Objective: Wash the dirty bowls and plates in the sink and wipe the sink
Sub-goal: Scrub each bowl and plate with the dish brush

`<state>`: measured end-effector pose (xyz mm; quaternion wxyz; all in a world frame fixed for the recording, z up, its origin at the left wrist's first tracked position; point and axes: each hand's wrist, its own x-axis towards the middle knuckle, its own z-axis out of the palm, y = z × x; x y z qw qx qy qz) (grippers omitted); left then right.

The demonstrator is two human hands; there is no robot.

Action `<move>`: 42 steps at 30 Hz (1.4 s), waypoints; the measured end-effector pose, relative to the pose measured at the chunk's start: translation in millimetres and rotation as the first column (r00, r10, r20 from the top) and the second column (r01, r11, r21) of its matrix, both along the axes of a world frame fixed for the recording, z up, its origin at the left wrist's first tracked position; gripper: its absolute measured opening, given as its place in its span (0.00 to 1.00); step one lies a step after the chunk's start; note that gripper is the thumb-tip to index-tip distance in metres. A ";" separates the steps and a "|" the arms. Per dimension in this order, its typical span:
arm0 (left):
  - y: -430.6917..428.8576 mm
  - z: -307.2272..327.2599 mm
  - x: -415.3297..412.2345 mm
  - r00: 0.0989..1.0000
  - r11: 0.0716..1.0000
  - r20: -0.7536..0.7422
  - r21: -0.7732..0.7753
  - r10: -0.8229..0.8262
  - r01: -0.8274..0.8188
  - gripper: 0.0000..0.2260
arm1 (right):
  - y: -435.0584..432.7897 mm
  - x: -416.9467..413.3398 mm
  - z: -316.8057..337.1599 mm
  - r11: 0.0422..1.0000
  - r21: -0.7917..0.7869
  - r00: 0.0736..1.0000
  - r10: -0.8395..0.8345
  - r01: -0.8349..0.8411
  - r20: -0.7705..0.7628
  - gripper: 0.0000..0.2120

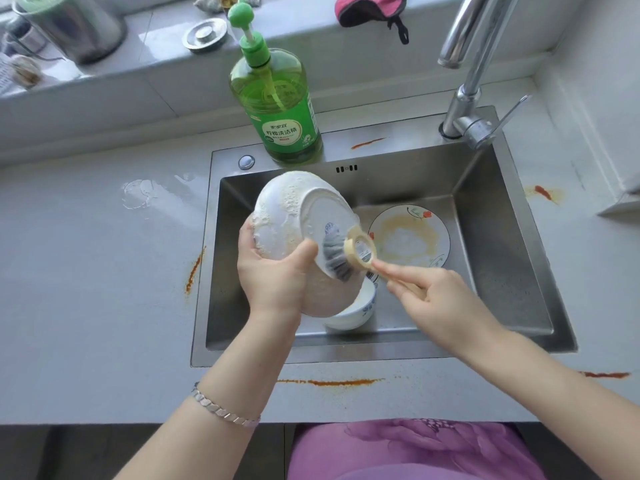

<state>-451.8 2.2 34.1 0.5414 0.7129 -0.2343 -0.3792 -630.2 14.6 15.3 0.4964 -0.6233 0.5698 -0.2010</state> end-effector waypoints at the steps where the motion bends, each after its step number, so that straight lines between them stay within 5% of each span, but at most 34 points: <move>1: 1.0 -1.0 0.5 1.000 1.000 0.017 0.019 -0.018 0.018 0.27 | 2.3 4.2 2.8 1.000 -0.001 0.998 0.020 -0.020 0.052 0.16; 6: 7.8 -1.0 -1.3 0.977 0.982 0.116 0.088 -0.178 0.168 0.28 | -19.5 -8.2 -4.9 0.995 0.026 0.990 -0.097 0.100 -0.099 0.15; 10: 4.2 1.1 1.4 0.971 0.971 0.110 0.131 -0.214 0.199 0.29 | 0.0 4.6 0.1 0.999 0.033 0.997 0.013 -0.015 0.073 0.16; 14: 7.1 3.4 2.3 0.947 0.951 0.130 0.143 -0.292 0.274 0.28 | -7.3 -3.8 -5.4 0.992 0.055 0.992 -0.118 0.115 0.043 0.16; 18: 4.8 -2.6 2.7 0.951 0.950 0.098 0.139 -0.294 0.279 0.26 | 12.1 7.5 1.3 0.999 0.020 0.990 -0.042 0.040 0.133 0.21; 25: 3.7 1.4 8.0 0.858 0.875 0.195 0.199 -0.476 0.440 0.30 | -4.1 1.0 7.6 0.989 -0.134 0.997 -0.071 0.070 -0.006 0.18; 30: 7.7 4.1 14.8 0.858 0.882 0.218 0.195 -0.465 0.428 0.27 | -15.7 -13.7 -7.1 0.990 0.016 0.986 -0.136 0.138 -0.099 0.15; 35: 9.6 -2.2 14.3 0.876 0.889 0.182 0.206 -0.446 0.410 0.26 | 3.8 7.5 10.6 0.988 -0.150 0.999 0.021 -0.027 -0.039 0.17; 40: 12.0 -1.3 18.3 0.874 0.888 0.189 0.205 -0.448 0.411 0.26 | -15.7 -7.2 -3.5 0.998 -0.053 0.983 -0.048 0.039 -0.179 0.16; 42: 10.6 -1.6 17.8 0.871 0.883 0.185 0.215 -0.456 0.417 0.27 | -11.7 -1.2 -0.8 0.997 -0.074 0.992 -0.016 0.007 -0.121 0.16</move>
